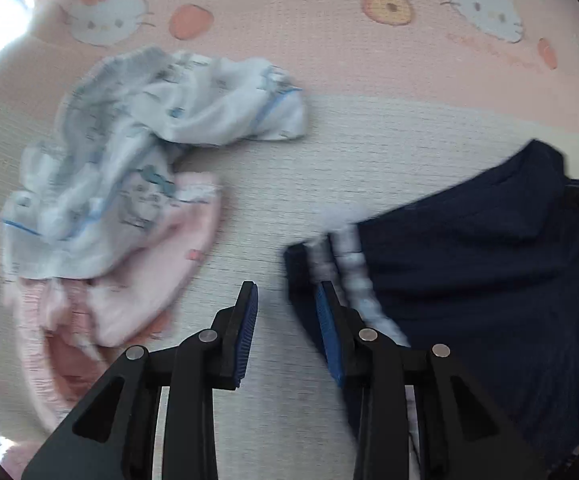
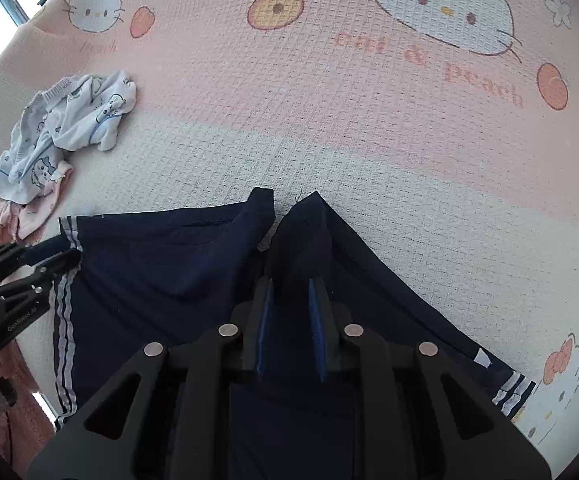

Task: Fold clothes

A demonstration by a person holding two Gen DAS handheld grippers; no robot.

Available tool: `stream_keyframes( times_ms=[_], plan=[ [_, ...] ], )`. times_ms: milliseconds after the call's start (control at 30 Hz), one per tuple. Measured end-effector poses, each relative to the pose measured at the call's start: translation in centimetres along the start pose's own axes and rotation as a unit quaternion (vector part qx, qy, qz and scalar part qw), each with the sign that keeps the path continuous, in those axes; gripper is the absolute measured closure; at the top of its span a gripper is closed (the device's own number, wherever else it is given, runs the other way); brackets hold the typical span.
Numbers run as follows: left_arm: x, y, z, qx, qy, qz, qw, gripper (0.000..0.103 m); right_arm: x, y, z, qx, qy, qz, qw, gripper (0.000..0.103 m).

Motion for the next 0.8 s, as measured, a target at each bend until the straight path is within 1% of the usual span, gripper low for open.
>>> stream_keyframes(
  times_ms=[33,67,100,167,233,300,367,400,433,533,567,600,633,667,700,767,800],
  plan=[
    [-0.9,0.1,0.0,-0.002,0.026,0.037,0.9990,0.070,0.0,0.0,-0.1,0.003,-0.002,0.003,1.000,0.085],
    [-1.7,0.2,0.0,-0.004,0.050,0.073,0.9961,0.070,0.1,0.3,-0.1,0.007,-0.007,-0.002,1.000,0.085],
    [-2.1,0.1,0.1,-0.006,0.067,0.104,0.9923,0.070,0.2,0.7,-0.1,0.010,-0.013,-0.012,1.000,0.085],
    [-2.8,0.0,0.1,-0.008,0.098,0.162,0.9819,0.070,0.6,1.6,0.1,0.012,-0.014,-0.025,1.000,0.085],
    [-1.7,-0.1,-0.2,0.009,0.076,0.168,0.9828,0.070,0.5,1.4,0.0,0.004,-0.001,-0.024,1.000,0.085],
    [-0.4,-0.8,-0.7,0.006,0.070,0.171,0.9827,0.070,0.3,0.6,-0.3,-0.005,0.009,-0.034,0.999,0.085],
    [0.2,-1.6,-0.5,-0.018,0.053,0.111,0.9923,0.070,-0.2,-0.4,-0.9,-0.015,0.016,-0.044,0.999,0.085],
    [0.2,-1.7,-0.3,-0.017,0.044,0.094,0.9945,0.070,-0.4,-0.8,-1.1,-0.017,0.023,-0.042,0.999,0.085],
    [0.2,-1.7,-0.1,-0.018,0.035,0.078,0.9962,0.069,-0.7,-1.1,-1.3,-0.017,0.033,-0.032,0.999,0.085],
    [-0.7,-1.4,0.2,-0.027,0.039,0.060,0.9971,0.068,-0.6,0.1,-2.0,0.004,0.041,0.019,0.999,0.085],
    [-1.1,-1.3,0.4,-0.026,0.048,0.062,0.9966,0.068,-0.3,1.2,-2.1,0.022,0.034,0.026,0.999,0.085],
    [-1.5,-1.1,0.4,-0.024,0.057,0.067,0.9958,0.068,-0.2,2.4,-2.1,0.039,0.023,0.018,0.999,0.085],
    [-1.7,-0.9,0.3,-0.017,0.071,0.087,0.9936,0.068,-0.4,3.0,-2.2,0.045,0.019,-0.003,0.999,0.085],
    [-1.9,-0.7,0.2,-0.009,0.082,0.106,0.9909,0.068,-0.8,3.3,-2.2,0.042,0.021,-0.031,0.998,0.085],
    [-1.5,-0.7,-0.1,-0.003,0.077,0.118,0.9900,0.068,-1.4,3.1,-2.2,0.035,0.030,-0.048,0.998,0.085],
    [-0.7,-0.6,-0.7,0.009,0.068,0.140,0.9877,0.068,-3.1,1.7,-2.2,0.014,0.063,-0.055,0.996,0.085],
    [-0.3,-0.7,-1.0,0.013,0.063,0.149,0.9867,0.068,-3.6,0.9,-2.2,0.000,0.079,-0.048,0.996,0.085]
  ],
)
Point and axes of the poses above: each gripper's, at about its wrist camera, not at the fingertips, and y roughly against the way its jaws point, x to its right, z to its underside, the point moved 3 cm from there along -y, roughly the way its jaws point, and after that the axes turned 1 degree about y, right-handed, at the moved point
